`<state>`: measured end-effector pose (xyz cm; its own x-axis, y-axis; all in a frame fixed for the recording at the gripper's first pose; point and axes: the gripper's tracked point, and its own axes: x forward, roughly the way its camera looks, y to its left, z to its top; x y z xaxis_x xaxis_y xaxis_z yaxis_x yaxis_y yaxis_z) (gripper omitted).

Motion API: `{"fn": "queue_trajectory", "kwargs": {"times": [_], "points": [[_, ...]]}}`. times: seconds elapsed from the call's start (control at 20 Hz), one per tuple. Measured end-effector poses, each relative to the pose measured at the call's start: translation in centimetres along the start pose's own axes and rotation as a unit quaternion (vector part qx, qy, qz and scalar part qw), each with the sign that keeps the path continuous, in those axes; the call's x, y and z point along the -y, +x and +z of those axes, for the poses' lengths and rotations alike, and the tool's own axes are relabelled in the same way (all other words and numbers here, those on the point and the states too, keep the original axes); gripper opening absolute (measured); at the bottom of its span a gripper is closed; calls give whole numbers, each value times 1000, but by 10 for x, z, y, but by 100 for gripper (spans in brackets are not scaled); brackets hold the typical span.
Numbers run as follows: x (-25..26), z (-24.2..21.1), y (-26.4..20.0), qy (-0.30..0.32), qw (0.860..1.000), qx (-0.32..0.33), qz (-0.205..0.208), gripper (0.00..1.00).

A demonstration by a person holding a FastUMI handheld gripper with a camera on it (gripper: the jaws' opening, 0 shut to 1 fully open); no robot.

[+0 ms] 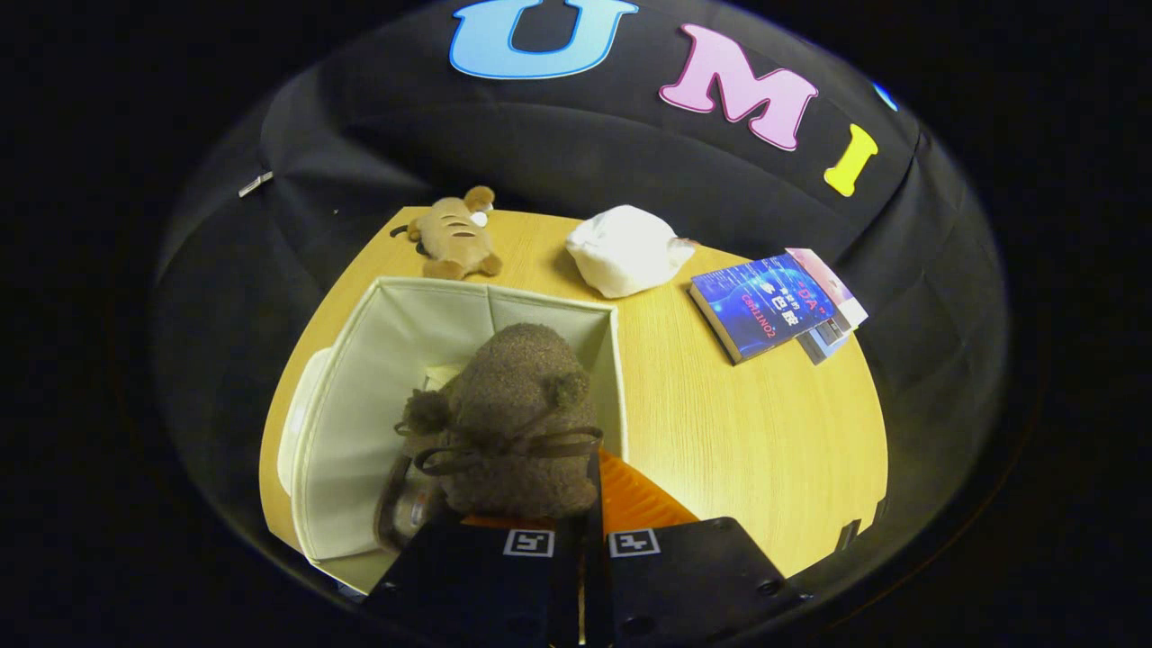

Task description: Open the storage box then place both shoes into the box .Put the left shoe in first, then the right shoe, with the right side of both shoes facing outward in a uniform manner.

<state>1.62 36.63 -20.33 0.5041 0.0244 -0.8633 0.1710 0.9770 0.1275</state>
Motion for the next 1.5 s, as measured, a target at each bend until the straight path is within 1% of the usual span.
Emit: {"fn": "queue_trajectory", "kwargs": {"times": [0.15,0.2,0.25,0.3,0.45,0.5,0.55,0.7,0.85,0.95,1.1,1.2,1.35,1.5], "points": [[-6,-6,4,-16,1000,-5,6,10],[-10,-9,3,-19,1000,-12,12,18],[-12,-11,2,-21,1000,-14,15,20],[-18,-9,0,-19,999,-7,25,31],[-33,2,-5,-32,998,15,45,81],[-32,2,-11,-44,998,20,40,97],[-32,3,-12,-49,998,27,40,99],[-27,11,-16,-45,997,58,37,98],[-21,19,-20,-39,995,82,51,98],[-14,25,-27,-32,992,98,71,98],[-15,32,-37,-14,985,114,131,98],[-3,34,-47,-7,980,124,155,99],[20,44,-64,-7,971,163,174,98],[57,58,-91,-13,959,222,176,98]]}}
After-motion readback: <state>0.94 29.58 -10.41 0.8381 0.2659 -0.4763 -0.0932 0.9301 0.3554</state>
